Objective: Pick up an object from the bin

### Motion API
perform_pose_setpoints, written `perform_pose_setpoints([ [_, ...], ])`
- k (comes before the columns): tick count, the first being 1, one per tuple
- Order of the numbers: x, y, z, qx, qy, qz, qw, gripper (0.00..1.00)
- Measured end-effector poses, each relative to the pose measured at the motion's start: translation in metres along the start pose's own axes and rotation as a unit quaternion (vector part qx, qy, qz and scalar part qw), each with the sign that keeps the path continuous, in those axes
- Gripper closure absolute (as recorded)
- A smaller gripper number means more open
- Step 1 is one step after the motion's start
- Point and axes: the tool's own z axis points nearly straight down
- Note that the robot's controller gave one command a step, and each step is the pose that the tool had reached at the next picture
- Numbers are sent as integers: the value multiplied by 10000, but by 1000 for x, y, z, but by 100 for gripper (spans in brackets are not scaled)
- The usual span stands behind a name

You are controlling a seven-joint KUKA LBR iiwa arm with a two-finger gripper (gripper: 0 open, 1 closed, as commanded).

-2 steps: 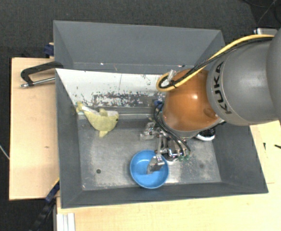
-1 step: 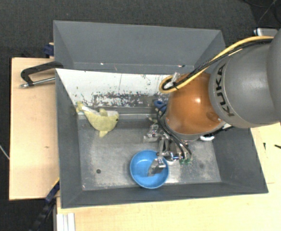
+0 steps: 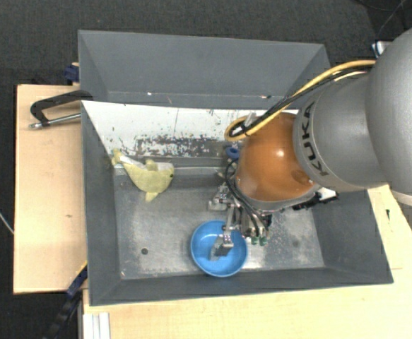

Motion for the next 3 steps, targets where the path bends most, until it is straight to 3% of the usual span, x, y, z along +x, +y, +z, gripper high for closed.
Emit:
perform_pose_setpoints([
  [1, -1, 1, -1, -1, -13, -3, 10000, 0],
  [2, -8, 0, -7, -4, -119, 10, 9999, 100],
  [3, -10, 0, -15, 5, -40, 8, 10000, 100],
])
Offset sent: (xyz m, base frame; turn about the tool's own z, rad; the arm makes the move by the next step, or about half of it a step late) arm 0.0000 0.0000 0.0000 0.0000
